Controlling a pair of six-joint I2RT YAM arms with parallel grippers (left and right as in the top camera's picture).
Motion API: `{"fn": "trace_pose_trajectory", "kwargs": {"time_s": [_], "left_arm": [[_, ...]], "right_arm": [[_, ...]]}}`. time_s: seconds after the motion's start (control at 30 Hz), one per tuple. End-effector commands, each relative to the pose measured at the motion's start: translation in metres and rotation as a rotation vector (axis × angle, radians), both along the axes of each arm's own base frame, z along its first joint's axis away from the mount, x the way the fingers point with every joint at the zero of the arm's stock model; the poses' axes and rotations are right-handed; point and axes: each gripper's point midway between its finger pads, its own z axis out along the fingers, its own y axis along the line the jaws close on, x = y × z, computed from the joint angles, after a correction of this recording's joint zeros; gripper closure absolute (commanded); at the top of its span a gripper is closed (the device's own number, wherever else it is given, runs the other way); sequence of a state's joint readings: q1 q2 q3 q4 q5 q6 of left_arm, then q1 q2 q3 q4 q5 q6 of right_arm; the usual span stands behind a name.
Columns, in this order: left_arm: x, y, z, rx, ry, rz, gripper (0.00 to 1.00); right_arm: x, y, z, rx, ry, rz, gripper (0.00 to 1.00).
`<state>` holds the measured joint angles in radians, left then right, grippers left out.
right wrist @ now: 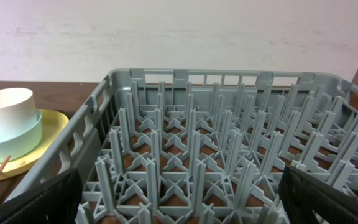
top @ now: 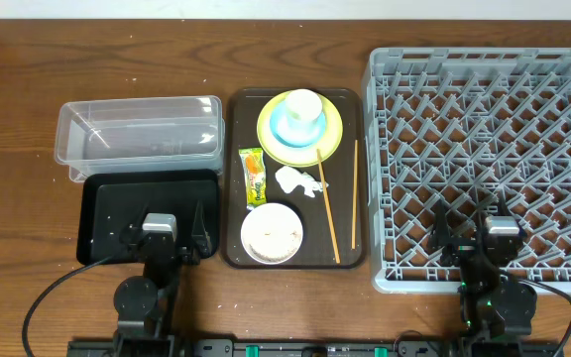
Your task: Sort waste into correct bins and load items into the dishwasher rack
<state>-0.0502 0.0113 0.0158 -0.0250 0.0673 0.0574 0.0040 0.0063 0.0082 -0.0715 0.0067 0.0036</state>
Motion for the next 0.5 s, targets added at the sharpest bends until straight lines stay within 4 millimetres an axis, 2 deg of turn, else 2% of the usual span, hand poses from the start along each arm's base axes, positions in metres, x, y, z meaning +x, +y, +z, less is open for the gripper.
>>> {"fn": "trace_pose_trajectory", "kwargs": {"time_s": [0.0, 0.47], "left_arm": [[-0.001, 0.0001, -0.0157, 0.019, 0.052, -0.004, 0.08], [-0.001, 0.0001, -0.0157, 0.019, 0.052, -0.004, 0.08]], "right_arm": [[0.0001, 0.0016, -0.0022, 0.003, 0.006, 0.007, 0.01], [0.0001, 0.0016, -0.0021, 0.003, 0.006, 0.007, 0.01]]}}
